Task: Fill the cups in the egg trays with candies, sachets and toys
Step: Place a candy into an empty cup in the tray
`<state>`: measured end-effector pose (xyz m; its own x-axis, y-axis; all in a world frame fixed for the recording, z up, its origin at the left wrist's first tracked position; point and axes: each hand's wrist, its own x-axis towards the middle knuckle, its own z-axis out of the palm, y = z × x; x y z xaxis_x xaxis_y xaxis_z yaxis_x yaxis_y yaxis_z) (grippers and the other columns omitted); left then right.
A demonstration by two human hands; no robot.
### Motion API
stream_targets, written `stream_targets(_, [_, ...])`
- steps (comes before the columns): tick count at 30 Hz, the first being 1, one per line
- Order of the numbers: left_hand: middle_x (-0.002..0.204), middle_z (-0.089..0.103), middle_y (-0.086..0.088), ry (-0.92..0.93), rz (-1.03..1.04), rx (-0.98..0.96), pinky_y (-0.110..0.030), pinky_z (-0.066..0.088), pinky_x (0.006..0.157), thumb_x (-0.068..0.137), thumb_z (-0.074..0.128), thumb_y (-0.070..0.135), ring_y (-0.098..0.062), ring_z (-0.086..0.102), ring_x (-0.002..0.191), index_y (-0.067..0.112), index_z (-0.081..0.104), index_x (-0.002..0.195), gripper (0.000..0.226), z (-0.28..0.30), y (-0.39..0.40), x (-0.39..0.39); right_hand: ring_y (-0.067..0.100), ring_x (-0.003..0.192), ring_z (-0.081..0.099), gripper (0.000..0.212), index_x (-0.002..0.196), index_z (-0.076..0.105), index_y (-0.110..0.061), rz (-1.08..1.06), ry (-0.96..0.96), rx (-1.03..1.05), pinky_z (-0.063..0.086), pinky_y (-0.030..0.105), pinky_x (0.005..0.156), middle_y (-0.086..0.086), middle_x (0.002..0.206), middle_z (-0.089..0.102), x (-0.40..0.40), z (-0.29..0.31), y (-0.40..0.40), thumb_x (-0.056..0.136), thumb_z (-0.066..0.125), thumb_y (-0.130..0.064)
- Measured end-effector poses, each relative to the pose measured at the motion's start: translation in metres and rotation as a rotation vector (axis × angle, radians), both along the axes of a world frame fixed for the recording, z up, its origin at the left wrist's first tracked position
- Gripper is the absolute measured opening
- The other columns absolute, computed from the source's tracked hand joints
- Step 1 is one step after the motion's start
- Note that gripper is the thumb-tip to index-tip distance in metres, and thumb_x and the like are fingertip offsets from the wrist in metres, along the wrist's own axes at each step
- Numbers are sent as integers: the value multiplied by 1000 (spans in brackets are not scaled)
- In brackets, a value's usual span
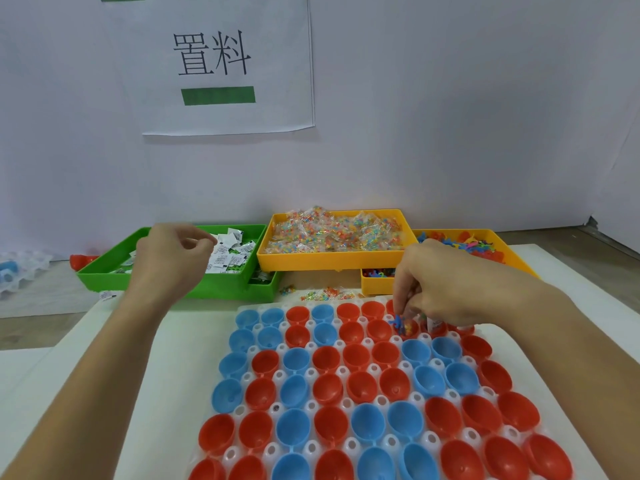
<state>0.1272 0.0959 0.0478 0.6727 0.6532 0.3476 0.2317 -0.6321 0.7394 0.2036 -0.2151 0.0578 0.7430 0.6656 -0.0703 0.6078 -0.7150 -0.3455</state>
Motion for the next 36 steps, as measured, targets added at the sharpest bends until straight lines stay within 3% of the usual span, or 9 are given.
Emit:
stream_targets(2, [86,72,-6,44,16,107,-22,42,57,90,59,10,-13,61,71,16,76,91,18,-2,2,6,-6,73,68,28,85,80,-23,-4,-9,10,60,18,66,-13,82,74,0,1,-2,89,66,0])
stream_targets(7, [94,72,-21,267,36,271,-37,53,77,87,71,15,-36,65,87,5,76,93,13,-2,13,36,-8,71,68,28,85,80,-23,-5,11,27,61,22,68,-16,76,73,0,4,-3,87,68,2])
stream_targets(11, [92,68,-21,522,38,327,-39,55,73,79,83,29,-37,63,84,0,72,97,35,-3,18,54,-9,72,67,28,84,79,-26,7,1,52,61,21,68,-18,72,70,0,6,-5,86,70,0])
stream_targets(15, [96,66,-21,563,93,352,-41,55,76,78,78,10,-38,62,89,2,69,101,25,-5,20,59,-7,72,67,29,80,79,-29,8,-34,74,59,16,64,-20,72,69,2,9,-9,87,70,-3])
stream_targets(20, [99,65,-22,479,133,390,-44,54,77,85,67,5,-41,62,90,3,71,101,17,-4,16,54,-4,71,67,23,85,79,-29,15,-81,73,54,14,58,-16,79,72,4,10,-11,88,70,-8])
stream_targets(26, [98,70,-19,136,94,343,-40,52,76,92,67,20,-37,64,84,14,75,96,10,25,-13,26,0,75,66,15,90,79,-29,20,-113,127,53,16,66,-16,83,72,5,14,-12,90,71,-15])
stream_targets(31, [66,72,-1,-143,-295,-10,-22,50,53,80,81,24,-8,63,54,18,74,81,9,45,-73,-12,-7,81,65,10,91,76,-35,53,-90,272,47,9,67,-20,85,72,3,17,-7,90,73,-25])
stream_targets(34, [72,72,-5,-117,-549,-193,-19,52,57,76,83,17,-11,65,62,20,72,88,16,48,-107,-20,-9,89,65,13,102,75,-38,89,-31,407,50,9,73,-19,89,73,-1,19,-3,90,71,-32])
stream_targets(36, [76,71,-9,-77,-622,-193,-29,53,61,76,83,15,-16,65,64,22,71,92,22,48,-121,-20,0,89,70,19,113,70,-34,125,100,534,56,16,73,-13,90,76,-7,22,0,95,65,-33])
